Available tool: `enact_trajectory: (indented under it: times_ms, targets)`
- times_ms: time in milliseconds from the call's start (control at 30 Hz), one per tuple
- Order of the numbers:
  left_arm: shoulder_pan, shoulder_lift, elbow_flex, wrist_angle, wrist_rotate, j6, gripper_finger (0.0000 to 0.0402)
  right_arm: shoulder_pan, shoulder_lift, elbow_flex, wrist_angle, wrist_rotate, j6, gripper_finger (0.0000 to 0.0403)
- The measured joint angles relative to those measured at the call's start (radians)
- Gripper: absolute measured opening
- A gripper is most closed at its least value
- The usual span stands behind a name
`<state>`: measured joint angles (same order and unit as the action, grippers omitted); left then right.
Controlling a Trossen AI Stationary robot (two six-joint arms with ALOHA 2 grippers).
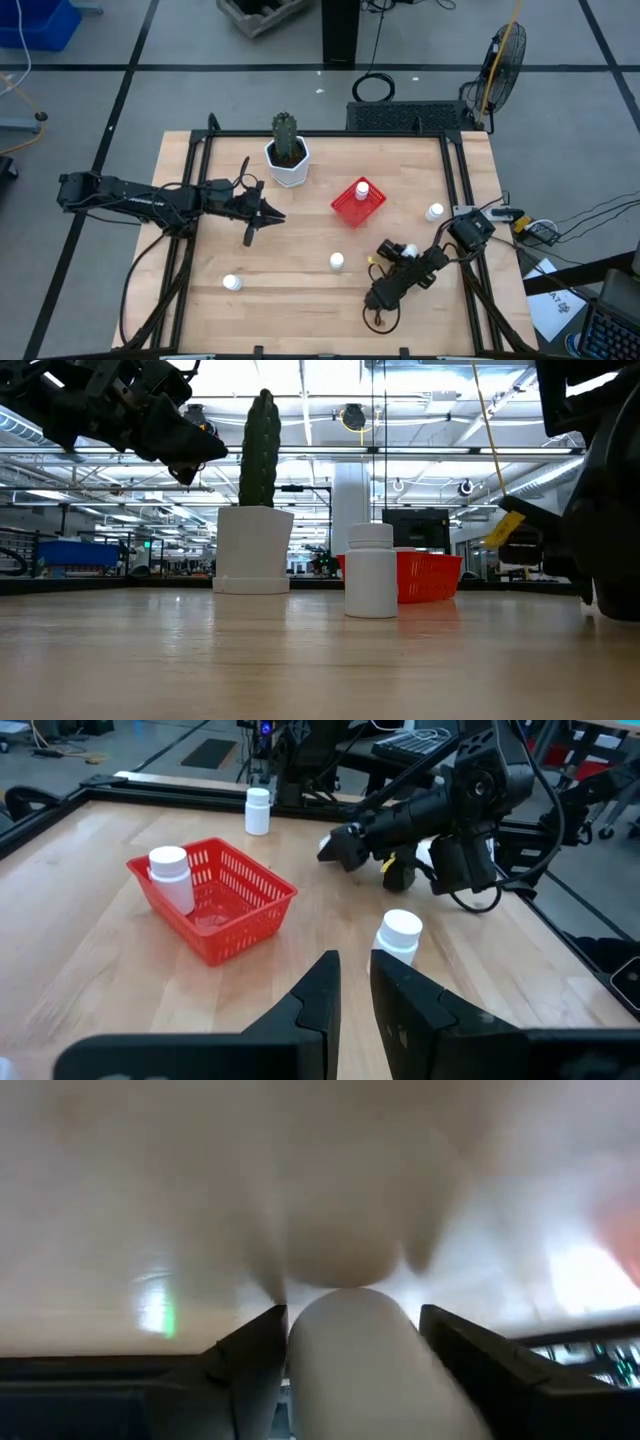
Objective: Pick and place pill bottles into a basket
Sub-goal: Remove the white pill bottle from the red bin, then put the white pill bottle into the red bin
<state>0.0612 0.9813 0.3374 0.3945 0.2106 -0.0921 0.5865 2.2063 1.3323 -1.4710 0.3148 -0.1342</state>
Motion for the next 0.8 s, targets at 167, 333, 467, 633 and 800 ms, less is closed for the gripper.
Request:
enact_trajectory:
  times_ms: [167, 333, 467, 633, 800]
  targets:
    - [0.0, 0.0, 0.0, -0.001, 0.0, 0.001, 0.0062, -0.001, 0.0, 0.0, -0.088, 0.046, 0.056, 0.0221]
    - [0.0, 0.0, 0.0, -0.001, 0.0, 0.0, 0.0062, 0.0, -0.009, 0.023, -0.101, 0.052, 0.072, 0.0221]
    - [-0.001, 0.0, 0.0, -0.001, 0.0, 0.0, 0.0062, 0.0, -0.033, 0.079, -0.098, 0.074, 0.108, 0.0222]
    - [-0.001, 0.0, 0.0, -0.001, 0.0, -0.001, 0.0062, -0.004, -0.093, 0.157, -0.096, 0.152, 0.223, 0.0222]
    - [-0.001, 0.0, 0.0, -0.001, 0.0, -0.005, 0.0062, -0.025, -0.196, 0.169, -0.093, 0.184, 0.487, 0.0222]
